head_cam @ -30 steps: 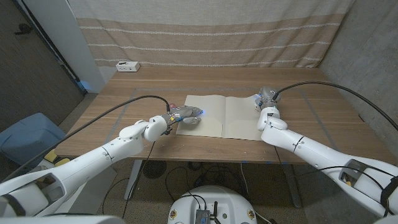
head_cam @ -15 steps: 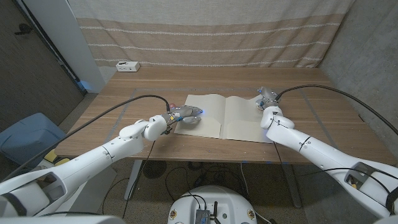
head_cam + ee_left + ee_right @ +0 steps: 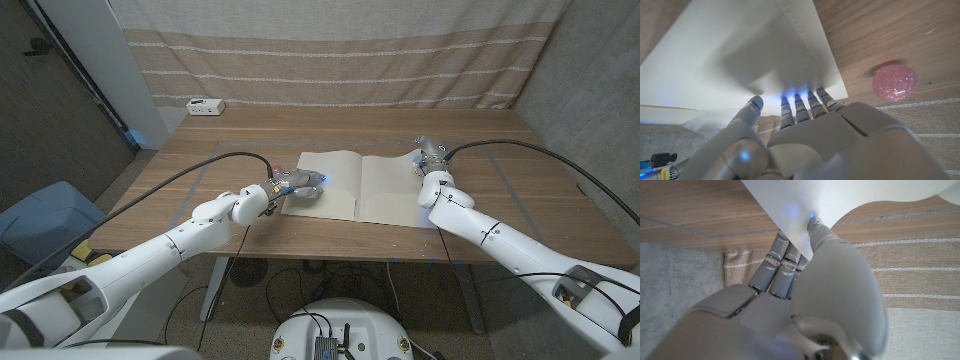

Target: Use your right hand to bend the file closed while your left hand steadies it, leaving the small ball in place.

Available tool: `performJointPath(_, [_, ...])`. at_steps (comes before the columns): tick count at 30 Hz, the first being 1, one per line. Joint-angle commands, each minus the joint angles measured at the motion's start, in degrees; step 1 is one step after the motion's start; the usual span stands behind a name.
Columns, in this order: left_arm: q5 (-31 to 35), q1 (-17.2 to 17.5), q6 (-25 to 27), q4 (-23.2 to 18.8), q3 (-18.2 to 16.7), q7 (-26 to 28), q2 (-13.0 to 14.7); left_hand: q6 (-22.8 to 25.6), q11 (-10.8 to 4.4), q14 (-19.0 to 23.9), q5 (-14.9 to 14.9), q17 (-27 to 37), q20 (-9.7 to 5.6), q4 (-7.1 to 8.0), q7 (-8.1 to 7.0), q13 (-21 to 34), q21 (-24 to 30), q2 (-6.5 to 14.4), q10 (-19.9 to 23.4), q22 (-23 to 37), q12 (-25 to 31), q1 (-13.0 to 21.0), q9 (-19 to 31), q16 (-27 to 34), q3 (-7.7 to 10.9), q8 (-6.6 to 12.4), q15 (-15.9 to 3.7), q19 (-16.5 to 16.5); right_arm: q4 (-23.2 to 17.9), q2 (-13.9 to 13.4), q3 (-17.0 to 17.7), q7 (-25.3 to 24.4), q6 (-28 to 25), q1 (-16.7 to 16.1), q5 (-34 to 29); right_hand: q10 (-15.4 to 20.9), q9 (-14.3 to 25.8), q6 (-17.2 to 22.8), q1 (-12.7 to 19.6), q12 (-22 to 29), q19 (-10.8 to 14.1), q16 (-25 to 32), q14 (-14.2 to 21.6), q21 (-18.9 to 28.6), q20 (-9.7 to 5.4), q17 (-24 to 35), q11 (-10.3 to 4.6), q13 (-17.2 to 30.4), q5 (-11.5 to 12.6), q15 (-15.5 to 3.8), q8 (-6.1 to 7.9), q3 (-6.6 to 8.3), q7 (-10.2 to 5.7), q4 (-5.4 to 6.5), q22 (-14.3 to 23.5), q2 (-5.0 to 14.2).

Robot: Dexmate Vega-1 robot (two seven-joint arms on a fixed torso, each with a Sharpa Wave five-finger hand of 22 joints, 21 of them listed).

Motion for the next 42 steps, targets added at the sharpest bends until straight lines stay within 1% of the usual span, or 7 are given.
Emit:
performJointPath(1, [0.2,-0.4,-0.4,0.2,0.2,0.0,-0.2,-0.2,0.04,-0.4,0.2,0.1,0.58,0.3,0.12,0.2,0.0,-0.1,-0.3,0.2,-0.1,-0.5,0.3,-0.2,0.01,0.09,-0.66,0.7,-3.6,0.6,2.3,-0.6,-0.1,-0.4,0.5,1.2,0.0,2.5,0.8,1.4,-0.5,0.3,6.0,1.3,-3.97,0.6,0.42,0.8,0.1,-6.37,0.07,-0.03,0.1,0.44,0.2,2.44])
performJointPath(8, [0.2,-0.6,-0.8,0.6,0.3,0.1,-0.3,-0.3,0.05,-0.4,0.2,0.0,0.56,0.3,0.11,0.2,-0.1,-0.3,-0.4,0.2,-0.1,-0.5,0.3,-0.2,-0.05,0.12,-0.76,0.8,-8.0,0.2,2.4,6.5,-6.8,1.7,3.8,3.9,-0.2,8.0,0.3,3.0,-0.4,0.1,7.8,3.7,-4.04,1.2,0.65,0.4,0.1,-6.35,0.51,-0.18,0.39,0.36,-0.1,2.65])
performJointPath(16, [0.4,-0.7,-1.0,0.8,0.5,0.3,-0.4,-0.4,0.08,-0.4,0.2,0.0,0.51,0.25,0.01,0.2,-0.3,-0.4,-0.4,0.2,-0.1,-0.6,0.3,-0.2,-0.1,0.12,-0.72,0.8,-11.3,-1.2,0.1,10.3,-11.6,4.3,4.1,6.0,-0.3,9.9,-0.1,3.9,0.2,-0.6,9.3,5.5,-3.91,0.5,0.57,-0.2,0.0,-6.34,0.06,-0.36,0.15,0.24,-0.4,2.42])
performJointPath(20, [0.5,-0.7,-1.1,0.9,0.5,0.4,-0.4,-0.4,0.07,-0.5,0.2,0.0,0.52,0.21,0.0,0.2,-0.3,-0.4,-0.4,0.2,-0.1,-0.6,0.3,-0.2,-0.13,0.16,-0.8,0.9,-12.4,-1.8,-3.1,11.3,-14.9,6.4,1.8,7.3,-0.4,10.8,-0.7,4.3,0.4,-0.8,11.1,6.7,-2.63,0.1,-0.42,-0.8,0.0,-6.1,-0.49,-0.49,0.13,0.4,-0.8,2.37])
performJointPath(21, [0.5,-0.7,-1.2,0.9,0.5,0.5,-0.4,-0.4,0.05,-0.5,0.2,0.0,0.52,0.2,-0.01,0.2,-0.4,-0.5,-0.4,0.2,-0.1,-0.6,0.3,-0.2,-0.14,0.18,-0.82,0.9,-12.7,-2.1,-4.1,11.7,-15.7,7.0,1.1,7.8,-0.5,11.1,-1.1,4.4,0.1,-1.0,11.2,7.0,-1.95,0.1,-1.49,-1.1,0.0,-5.89,-0.69,-0.49,0.01,0.59,-0.9,2.45])
performJointPath(27, [0.6,-0.6,-1.2,0.9,0.5,0.6,-0.4,-0.5,0.01,-0.5,0.2,-0.1,0.5,0.11,-0.01,0.2,-0.5,-0.5,-0.4,0.2,0.0,-0.5,0.3,-0.3,-0.15,0.2,-0.78,0.9,-14.3,-2.9,-8.0,14.1,-18.9,9.9,-1.6,9.2,-0.7,12.7,-4.3,4.5,-2.6,-1.7,11.1,8.0,1.51,0.8,-2.31,-2.3,0.1,-4.8,-1.51,-0.86,-0.69,2.24,-1.5,3.07])
performJointPath(42, [0.9,0.2,-0.6,-0.1,0.2,1.1,-0.1,-0.5,0.02,-0.5,0.2,-0.1,0.51,-0.03,-0.15,0.2,-0.7,-0.6,-0.5,0.2,0.0,-0.5,0.3,-0.3,-0.2,0.27,-0.78,0.9,-17.8,-3.3,-9.1,21.2,-21.8,13.8,0.6,9.8,-0.7,13.0,-5.4,4.4,-3.4,-1.8,10.8,9.3,2.7,2.1,-2.44,-3.2,0.2,-4.77,-2.58,-0.57,-1.13,2.47,-2.0,3.47])
